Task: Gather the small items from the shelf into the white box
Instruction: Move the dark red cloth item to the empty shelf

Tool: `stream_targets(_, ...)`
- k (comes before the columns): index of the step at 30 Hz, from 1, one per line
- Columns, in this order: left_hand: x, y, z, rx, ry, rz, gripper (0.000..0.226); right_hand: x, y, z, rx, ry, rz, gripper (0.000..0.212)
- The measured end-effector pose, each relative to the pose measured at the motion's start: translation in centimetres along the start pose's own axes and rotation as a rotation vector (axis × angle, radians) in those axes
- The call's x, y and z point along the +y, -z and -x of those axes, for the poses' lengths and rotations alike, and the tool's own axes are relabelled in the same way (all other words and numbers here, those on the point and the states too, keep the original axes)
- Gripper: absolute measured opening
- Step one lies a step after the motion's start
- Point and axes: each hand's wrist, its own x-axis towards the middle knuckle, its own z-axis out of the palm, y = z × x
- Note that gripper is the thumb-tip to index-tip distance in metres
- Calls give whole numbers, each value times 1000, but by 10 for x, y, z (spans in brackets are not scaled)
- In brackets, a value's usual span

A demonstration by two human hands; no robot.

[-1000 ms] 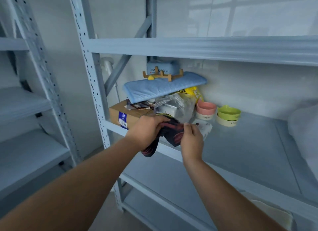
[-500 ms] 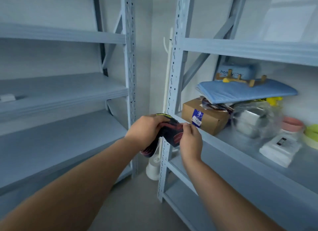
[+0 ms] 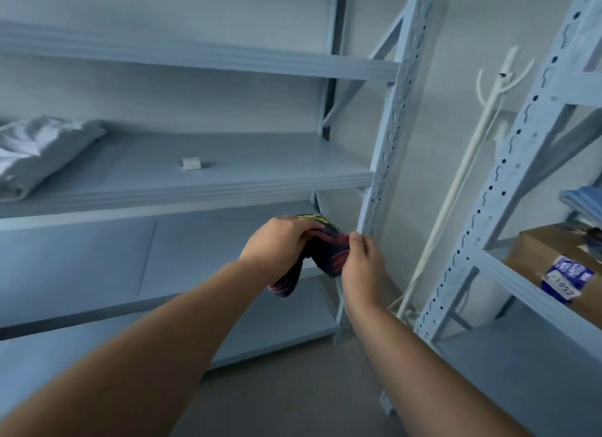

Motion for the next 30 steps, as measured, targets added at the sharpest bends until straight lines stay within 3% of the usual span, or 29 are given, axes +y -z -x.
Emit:
stream_targets(16, -145, 38, -138, 96, 234, -201, 40, -13, -199, -143, -307, 33, -172, 28)
stream_targets(30, -251, 53, -250, 150, 220, -250, 42, -23, -333, -247, -348, 62, -198, 20)
